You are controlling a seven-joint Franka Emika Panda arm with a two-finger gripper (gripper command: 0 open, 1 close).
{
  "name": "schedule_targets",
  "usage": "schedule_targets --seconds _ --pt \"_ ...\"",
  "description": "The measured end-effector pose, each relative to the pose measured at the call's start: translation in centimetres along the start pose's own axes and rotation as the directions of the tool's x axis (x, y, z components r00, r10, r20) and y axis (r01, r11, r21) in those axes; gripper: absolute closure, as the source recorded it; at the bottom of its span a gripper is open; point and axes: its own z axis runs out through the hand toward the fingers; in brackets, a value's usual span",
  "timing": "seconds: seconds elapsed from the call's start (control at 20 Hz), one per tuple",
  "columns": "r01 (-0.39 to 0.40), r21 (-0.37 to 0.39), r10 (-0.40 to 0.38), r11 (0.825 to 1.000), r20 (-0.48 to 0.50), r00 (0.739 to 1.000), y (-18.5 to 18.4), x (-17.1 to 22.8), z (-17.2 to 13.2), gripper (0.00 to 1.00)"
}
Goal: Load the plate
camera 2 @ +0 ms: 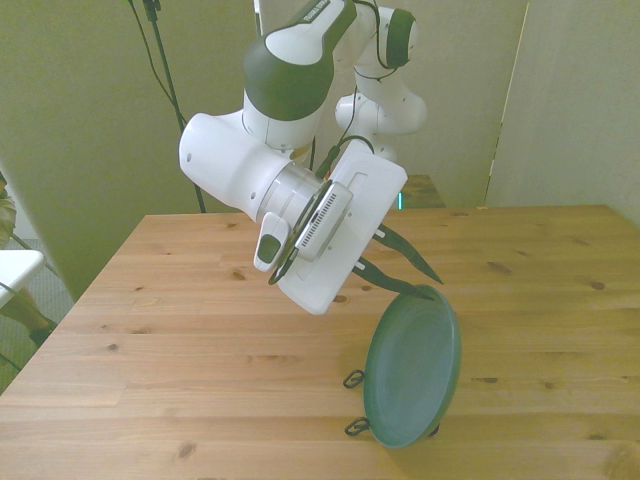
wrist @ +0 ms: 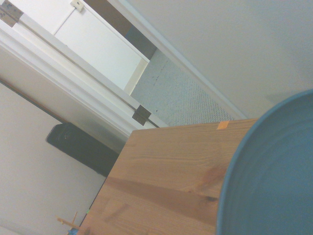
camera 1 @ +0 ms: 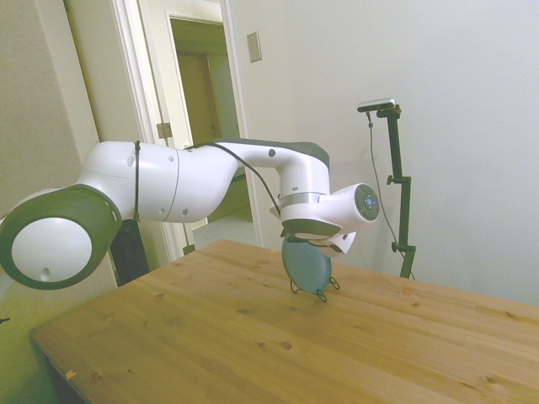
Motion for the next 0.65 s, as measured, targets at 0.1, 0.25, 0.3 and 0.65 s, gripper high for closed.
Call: schedule_targets --seconds 0.1,0.25,0.3,0.65 --pt "0.01 0.004 -0.01 1.0 0.006 1.0 -0.7 -0.4 -0.3 0.0" --pt "0.045 0.009 -0.045 0.999 0.007 0.999 -2.7 -2.4 -1.5 0.0" --pt "0.061 0.006 -0.061 0.998 0.005 0.998 -3.6 -3.4 -2.1 0.0" --pt "0.171 -0.096 -0.175 0.981 -0.034 0.984 -4.6 -12.0 -4.5 0.0"
